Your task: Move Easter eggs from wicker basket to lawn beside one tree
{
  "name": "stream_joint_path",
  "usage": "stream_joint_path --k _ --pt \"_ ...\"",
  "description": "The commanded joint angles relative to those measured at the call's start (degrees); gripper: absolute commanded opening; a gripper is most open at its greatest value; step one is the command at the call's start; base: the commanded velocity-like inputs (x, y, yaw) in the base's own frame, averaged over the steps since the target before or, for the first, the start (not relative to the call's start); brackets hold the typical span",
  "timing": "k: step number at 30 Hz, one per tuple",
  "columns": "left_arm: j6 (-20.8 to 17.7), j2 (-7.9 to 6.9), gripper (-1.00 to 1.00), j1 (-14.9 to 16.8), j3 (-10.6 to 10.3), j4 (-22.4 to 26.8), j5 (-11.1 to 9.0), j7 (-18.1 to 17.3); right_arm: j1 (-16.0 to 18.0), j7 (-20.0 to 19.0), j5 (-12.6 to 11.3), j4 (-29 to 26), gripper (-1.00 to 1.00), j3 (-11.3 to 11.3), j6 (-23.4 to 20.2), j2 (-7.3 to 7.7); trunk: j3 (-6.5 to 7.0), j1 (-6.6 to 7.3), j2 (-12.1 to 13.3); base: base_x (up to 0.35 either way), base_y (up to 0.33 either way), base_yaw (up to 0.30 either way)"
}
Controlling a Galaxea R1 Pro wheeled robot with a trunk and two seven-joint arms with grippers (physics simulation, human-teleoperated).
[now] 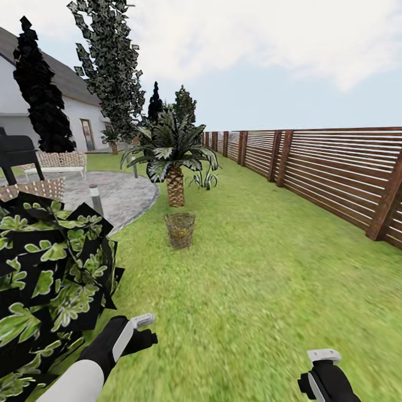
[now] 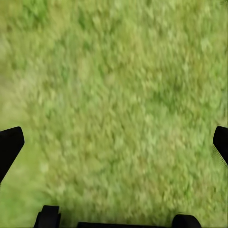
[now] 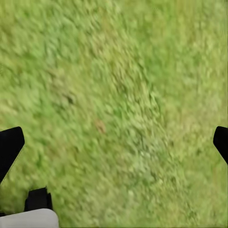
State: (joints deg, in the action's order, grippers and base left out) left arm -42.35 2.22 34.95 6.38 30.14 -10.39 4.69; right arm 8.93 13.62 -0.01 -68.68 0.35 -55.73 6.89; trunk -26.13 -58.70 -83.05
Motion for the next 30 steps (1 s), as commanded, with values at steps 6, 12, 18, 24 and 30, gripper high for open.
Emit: stream_joint_path --k 6,12,18,24,30 --pt "-0.28 0.18 1.00 0.03 0.22 0.09 -0.54 0.49 0.03 0.00 -0.28 -0.05 1.00 -5.32 -0.30 0.36 -0.07 -0.03 -0.03 0.324 0.000 0.000" --pt "-0.28 0.51 1.00 0.03 0.14 0.01 -0.51 0.49 0.00 -0.07 -0.26 -0.05 1.00 -5.59 -0.49 0.26 -0.07 -0.03 -0.03 0.324 0.000 0.000" --pt "-0.20 0.59 1.00 0.03 0.12 -1.35 -0.58 0.49 0.03 -0.08 -0.18 -0.05 1.00 -5.53 -0.52 0.23 -0.07 -0.03 -0.03 0.324 0.000 0.000" --pt "-0.19 0.60 1.00 0.03 0.12 -1.48 -0.60 0.49 0.03 -0.08 -0.17 -0.05 1.00 -5.53 -0.52 0.22 -0.07 -0.03 -0.03 0.324 0.000 0.000" --pt "-0.19 0.60 1.00 0.03 0.12 -1.49 -0.60 0.49 0.03 -0.08 -0.17 -0.05 1.00 -5.53 -0.52 0.22 -0.07 -0.03 -0.03 0.324 0.000 0.000"
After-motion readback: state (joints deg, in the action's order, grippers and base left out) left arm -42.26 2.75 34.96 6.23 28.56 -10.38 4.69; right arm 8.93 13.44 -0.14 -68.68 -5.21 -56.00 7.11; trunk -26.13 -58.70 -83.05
